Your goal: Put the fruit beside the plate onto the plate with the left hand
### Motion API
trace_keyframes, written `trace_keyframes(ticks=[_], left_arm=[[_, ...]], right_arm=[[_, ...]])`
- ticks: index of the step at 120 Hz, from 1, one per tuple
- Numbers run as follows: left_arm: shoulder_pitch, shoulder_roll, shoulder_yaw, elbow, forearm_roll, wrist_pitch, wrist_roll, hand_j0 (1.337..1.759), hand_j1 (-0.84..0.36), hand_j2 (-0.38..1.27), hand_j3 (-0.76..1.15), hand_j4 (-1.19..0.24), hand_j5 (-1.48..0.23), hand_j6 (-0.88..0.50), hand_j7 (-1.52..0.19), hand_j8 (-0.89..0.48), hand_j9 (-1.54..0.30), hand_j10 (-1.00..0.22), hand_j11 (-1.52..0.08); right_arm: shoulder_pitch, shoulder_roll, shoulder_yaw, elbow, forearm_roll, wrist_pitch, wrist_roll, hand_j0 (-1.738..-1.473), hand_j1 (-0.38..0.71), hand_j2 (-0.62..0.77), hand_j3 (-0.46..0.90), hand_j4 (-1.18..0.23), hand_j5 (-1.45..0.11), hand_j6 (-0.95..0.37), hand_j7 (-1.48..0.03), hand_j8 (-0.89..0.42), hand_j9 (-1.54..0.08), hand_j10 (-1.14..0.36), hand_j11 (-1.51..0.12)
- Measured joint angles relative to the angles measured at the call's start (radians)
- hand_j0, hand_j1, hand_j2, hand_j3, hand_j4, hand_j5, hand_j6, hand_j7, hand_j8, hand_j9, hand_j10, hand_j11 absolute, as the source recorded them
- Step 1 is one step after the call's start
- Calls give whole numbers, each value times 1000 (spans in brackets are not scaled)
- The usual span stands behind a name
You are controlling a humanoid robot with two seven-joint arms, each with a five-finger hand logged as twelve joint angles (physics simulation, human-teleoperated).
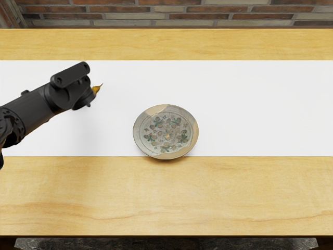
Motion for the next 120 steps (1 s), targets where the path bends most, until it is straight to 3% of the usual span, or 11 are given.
trace_keyframes(ticks=[73,82,96,120], left_arm=[[4,0,6,-76,116,-18,0,1658,-148,112,0,-422,-507,-392,-532,-403,-565,-466,-563],[10,0,4,-76,123,-22,0,1657,-197,125,0,-390,-560,-365,-594,-392,-624,-515,-621],[11,0,4,-76,115,-29,0,1662,-284,173,119,-463,-688,-519,-706,-499,-721,-577,-720],[12,0,6,-76,115,-34,2,1652,-278,106,197,-401,-838,-453,-841,-494,-847,-662,-841]], right_arm=[[0,0,0,0,0,0,0,-1658,-349,0,0,0,0,0,0,0,0,0,0],[0,0,0,0,0,0,0,-1658,-349,0,0,0,0,0,0,0,0,0,0],[0,0,0,0,0,0,0,-1658,-349,0,0,0,0,0,0,0,0,0,0],[0,0,0,0,0,0,0,-1658,-349,0,0,0,0,-1,0,0,0,0,0]])
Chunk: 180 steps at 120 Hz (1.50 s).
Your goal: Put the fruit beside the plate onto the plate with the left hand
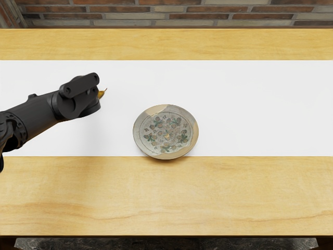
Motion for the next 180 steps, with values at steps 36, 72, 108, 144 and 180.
trace_keyframes(ticks=[36,72,108,144,180], left_arm=[[1,0,6,1,-1,-2,-1,1637,-259,-7,330,-441,-1036,-440,-1030,-413,-1031,-562,-1045],[11,0,15,2,13,-1,1,1570,-296,-145,708,-432,-1076,-431,-1101,-409,-1128,-497,-1160],[-51,0,-11,4,-104,-6,0,1620,-275,178,200,-568,-1143,-550,-1144,-385,-1140,-539,-1155],[-79,0,-148,5,-241,-18,1,1637,-301,340,46,-710,-1174,-619,-1162,-390,-1130,-549,-1138],[-78,0,-266,1,-317,-171,-1,1649,-258,493,11,-747,-1236,-676,-1138,-477,-1113,-631,-1114]], right_arm=[[0,0,0,0,0,0,0,-1658,-349,0,0,0,0,-1,0,0,0,0,0],[0,0,0,0,0,0,0,-1658,-349,0,0,0,0,-1,0,-1,0,-1,0],[0,0,0,0,0,0,0,-1658,-349,0,0,0,0,-1,0,-1,0,-1,0],[0,0,0,0,0,0,0,-1658,-349,0,0,0,0,0,0,0,0,0,0],[0,0,0,0,0,0,0,-1658,-349,0,0,0,0,0,0,0,0,0,0]])
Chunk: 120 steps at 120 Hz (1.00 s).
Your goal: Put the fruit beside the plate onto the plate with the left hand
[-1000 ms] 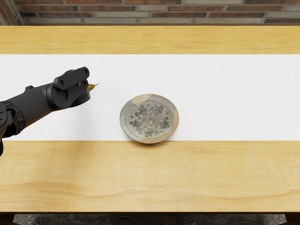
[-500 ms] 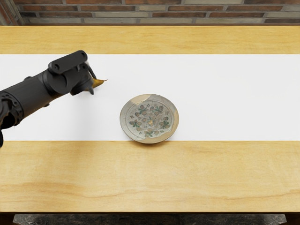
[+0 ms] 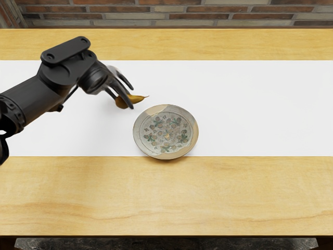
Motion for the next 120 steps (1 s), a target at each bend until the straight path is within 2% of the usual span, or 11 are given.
trace_keyframes(ticks=[30,65,69,70,71,74,78,91,104,109,120], left_arm=[[-14,0,-30,-5,-7,-45,-1,1652,-224,453,3,-784,-1248,-675,-1159,-490,-1138,-634,-1141],[-19,0,-38,-78,-8,-74,-1,1653,-216,430,1,-802,-1268,-669,-1189,-487,-1167,-629,-1158],[-17,0,-38,-82,-2,-79,-1,1652,-174,437,1,-821,-1231,-732,-1170,-532,-1161,-684,-1161],[-17,0,-38,-83,-1,-80,-1,1652,-174,492,1,-825,-1223,-746,-1165,-542,-1159,-702,-1161],[-17,0,-38,-83,-1,-81,-1,1652,-166,454,1,-828,-1218,-762,-1161,-552,-1157,-717,-1160],[-15,0,-38,-85,2,-84,-1,1653,-172,573,1,-837,-1201,-793,-1150,-583,-1151,-747,-1160],[-11,0,-38,-87,5,-87,-1,1651,-118,509,1,-842,-1191,-833,-1147,-619,-1154,-778,-1168],[-6,0,-39,-90,11,-92,0,1644,-145,609,0,-830,-1208,-813,-1175,-629,-1187,-789,-1207],[-8,0,-37,-93,7,-94,-1,1642,-89,524,0,-810,-1217,-813,-1193,-665,-1214,-797,-1222],[-13,0,-34,-97,7,-95,-1,1643,-75,464,0,-776,-1147,-794,-1126,-661,-1148,-783,-1158],[-36,0,-30,-104,9,-96,-1,1649,-43,318,0,-594,-861,-606,-848,-520,-862,-599,-868]], right_arm=[[0,0,0,0,0,0,0,-1658,-349,0,0,0,0,0,0,0,0,0,0],[0,0,0,0,0,0,0,-1658,-349,0,0,0,0,0,0,0,0,0,0],[0,0,0,0,0,0,0,-1658,-349,0,0,0,0,0,0,0,0,0,0],[0,0,0,0,0,0,0,-1658,-349,0,0,0,0,0,0,0,0,0,0],[0,0,0,0,0,0,0,-1658,-349,0,0,0,0,0,0,0,0,0,0],[0,0,0,0,0,0,0,-1658,-349,0,0,0,0,0,0,0,0,0,0],[0,0,0,0,0,0,0,-1658,-349,0,0,0,0,0,0,0,0,0,0],[0,0,0,0,0,0,0,-1658,-349,0,0,0,0,0,0,0,0,0,0],[0,0,0,0,0,0,0,-1658,-349,0,0,0,0,0,0,0,0,0,0],[0,0,0,0,0,0,0,-1658,-349,0,0,0,0,0,0,0,0,0,0],[0,0,0,0,0,0,0,-1658,-349,0,0,0,0,0,0,0,0,0,0]])
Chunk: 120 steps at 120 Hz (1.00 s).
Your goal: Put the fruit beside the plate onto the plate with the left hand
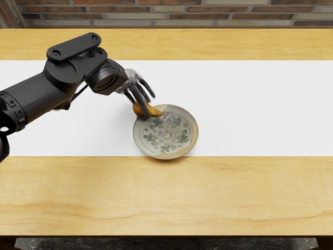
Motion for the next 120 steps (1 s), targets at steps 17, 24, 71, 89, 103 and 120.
trace_keyframes(ticks=[17,24,71,89,103,120], left_arm=[[-37,0,0,-3,1,-21,0,1653,139,162,0,-309,-445,-315,-439,-272,-446,-311,-449],[-37,0,-2,-3,1,-26,0,1655,191,122,0,-233,-335,-237,-330,-205,-335,-234,-337],[13,29,-207,-2,-116,-252,0,1658,326,18,0,-36,-49,-37,-49,-32,-49,-36,-50],[55,146,-401,-2,-189,-358,0,1658,338,9,0,-17,-24,-17,-23,-15,-24,-17,-24],[113,187,-507,-2,-267,-380,0,1658,343,5,0,-9,-13,-9,-13,-8,-13,-9,-13],[210,292,-555,-1,-380,-388,0,1658,346,2,0,-4,-7,-4,-6,-3,-7,-4,-7]], right_arm=[[0,0,0,0,0,0,0,-1658,-349,0,0,0,0,0,0,0,0,0,0],[0,0,0,0,0,0,0,-1658,-349,0,0,0,0,0,0,0,0,0,0],[3,0,0,0,0,0,0,-1658,-349,0,0,0,0,0,0,0,0,0,0],[5,0,0,0,0,0,0,-1658,-349,0,0,0,0,0,0,0,0,0,0],[6,0,0,0,0,0,0,-1658,-349,0,0,0,0,0,0,0,0,0,0],[6,0,0,0,0,0,0,-1658,-349,0,0,0,0,0,0,0,0,0,0]])
